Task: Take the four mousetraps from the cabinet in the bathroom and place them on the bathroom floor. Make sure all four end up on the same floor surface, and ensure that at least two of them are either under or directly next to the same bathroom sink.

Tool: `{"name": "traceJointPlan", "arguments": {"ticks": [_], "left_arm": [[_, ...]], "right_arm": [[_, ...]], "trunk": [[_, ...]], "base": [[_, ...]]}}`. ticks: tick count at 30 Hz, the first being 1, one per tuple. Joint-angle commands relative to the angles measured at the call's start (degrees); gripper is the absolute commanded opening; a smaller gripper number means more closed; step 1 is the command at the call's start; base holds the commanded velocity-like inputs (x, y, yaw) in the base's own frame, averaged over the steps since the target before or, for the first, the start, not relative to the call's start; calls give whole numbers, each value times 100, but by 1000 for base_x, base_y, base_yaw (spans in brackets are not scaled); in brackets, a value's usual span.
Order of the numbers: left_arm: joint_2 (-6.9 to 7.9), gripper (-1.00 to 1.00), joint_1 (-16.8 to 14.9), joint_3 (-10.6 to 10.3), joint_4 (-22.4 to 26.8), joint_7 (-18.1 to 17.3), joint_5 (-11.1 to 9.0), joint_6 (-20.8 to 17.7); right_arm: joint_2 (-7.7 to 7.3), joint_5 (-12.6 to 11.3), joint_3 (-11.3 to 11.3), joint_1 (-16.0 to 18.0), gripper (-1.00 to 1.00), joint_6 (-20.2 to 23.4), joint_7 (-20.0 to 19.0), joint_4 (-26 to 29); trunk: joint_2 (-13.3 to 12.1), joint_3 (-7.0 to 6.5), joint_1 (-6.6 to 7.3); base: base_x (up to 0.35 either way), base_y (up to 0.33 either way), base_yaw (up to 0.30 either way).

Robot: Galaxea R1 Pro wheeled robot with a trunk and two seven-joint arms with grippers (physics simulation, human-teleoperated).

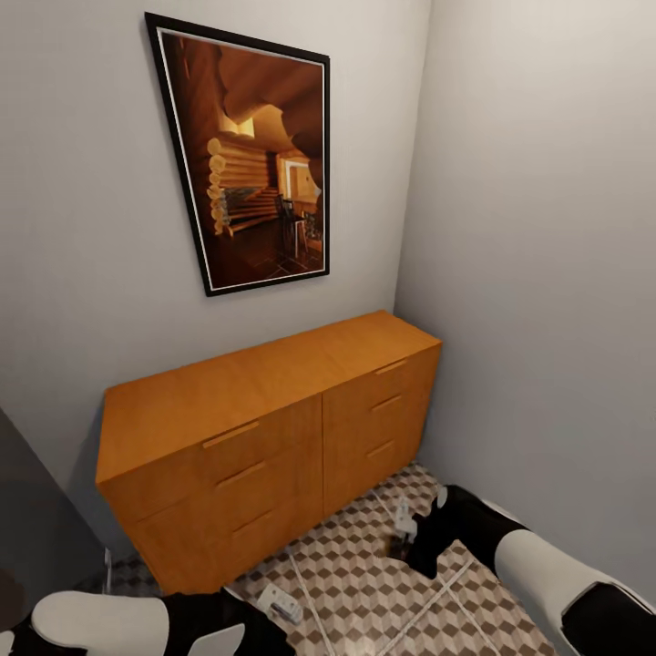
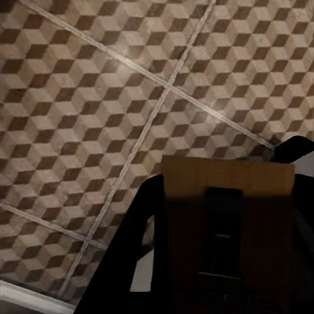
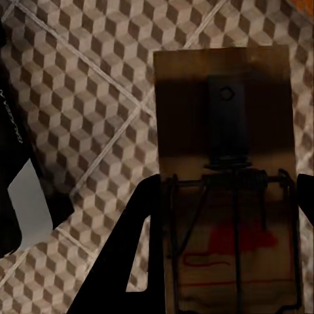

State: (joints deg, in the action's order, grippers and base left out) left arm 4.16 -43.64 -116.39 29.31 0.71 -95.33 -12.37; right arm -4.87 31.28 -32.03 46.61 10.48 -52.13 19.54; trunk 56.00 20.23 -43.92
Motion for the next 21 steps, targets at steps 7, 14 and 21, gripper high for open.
{"name": "traceJointPlan", "arguments": {"ticks": [7,14,21], "left_arm": [[-186,-100,-4,-1,2,848,-55,39],[-214,-100,-5,24,6,1352,-58,41],[-218,-100,-5,28,-113,1395,-70,102]], "right_arm": [[3,-243,11,-272,-100,34,912,-43],[-3,-1032,12,-333,-100,33,1385,-58],[3,-1149,12,-478,-100,26,1826,-58]], "trunk": [[6,7,-1],[6,7,-1],[6,7,-1]], "base": [[0,0,0],[0,0,0],[0,0,0]]}}
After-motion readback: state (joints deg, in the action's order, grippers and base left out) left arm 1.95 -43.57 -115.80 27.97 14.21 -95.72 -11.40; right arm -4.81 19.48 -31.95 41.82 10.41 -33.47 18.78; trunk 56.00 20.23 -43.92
